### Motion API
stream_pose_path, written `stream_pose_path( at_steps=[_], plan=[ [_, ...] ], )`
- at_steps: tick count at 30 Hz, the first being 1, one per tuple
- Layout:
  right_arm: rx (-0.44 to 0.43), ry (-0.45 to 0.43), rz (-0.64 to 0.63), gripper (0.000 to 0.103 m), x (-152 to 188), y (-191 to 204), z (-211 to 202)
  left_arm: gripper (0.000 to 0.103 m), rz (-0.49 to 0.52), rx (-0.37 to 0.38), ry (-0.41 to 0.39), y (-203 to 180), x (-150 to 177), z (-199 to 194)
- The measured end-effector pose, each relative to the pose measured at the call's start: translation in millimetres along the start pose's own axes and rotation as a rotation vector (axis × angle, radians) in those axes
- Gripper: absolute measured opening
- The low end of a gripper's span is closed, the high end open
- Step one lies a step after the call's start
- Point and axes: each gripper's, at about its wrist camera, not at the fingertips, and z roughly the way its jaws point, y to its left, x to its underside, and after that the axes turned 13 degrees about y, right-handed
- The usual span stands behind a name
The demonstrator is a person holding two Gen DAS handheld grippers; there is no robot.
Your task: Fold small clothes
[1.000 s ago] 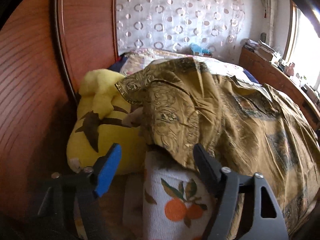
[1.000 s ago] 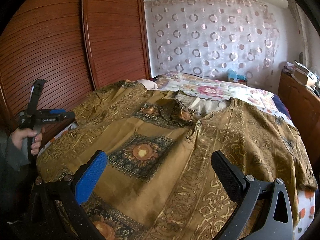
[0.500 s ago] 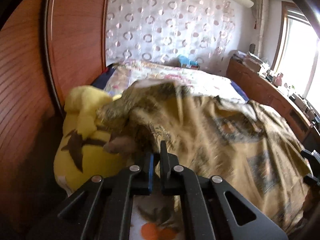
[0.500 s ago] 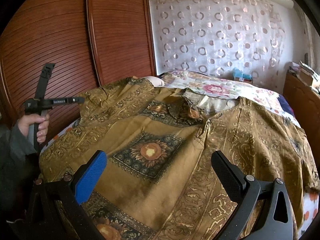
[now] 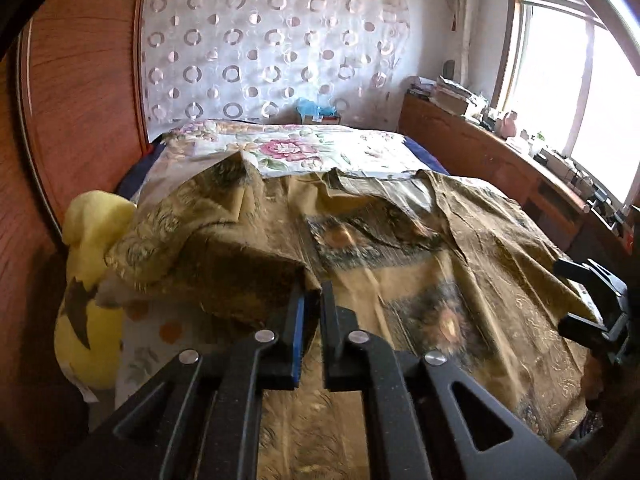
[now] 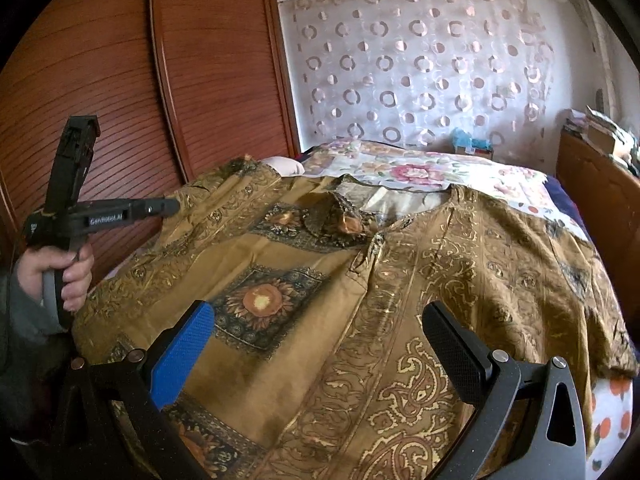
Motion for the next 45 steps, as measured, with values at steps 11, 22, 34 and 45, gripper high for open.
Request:
stream_pose_path(
  at_steps=[11,22,34,45],
  plan=[
    [-0.08,0.003,-0.122,0.078,-56.3,20.3,20.6,0.081,-0.053,-0.072,-0.106,25.8,35.5,-52.4],
    [-0.238,0.127,-0.322,0.049,-141.5,104.9,110.4,0.081,-0.125,-0.157,-0.127,63.7,58.6,-66.8],
    [-0.256,0.18,-0.312,0.004,-161.3,120.8,163.7,0.081,-0.108,-0.172,-0.114,60.4,67.1,-63.3],
    [-0.042,0.162,-0.174,0.003,-115.2,72.0,128.4,0.081,-0.097,-0.164,-0.121,48.3,64.9,-58.0]
  ],
)
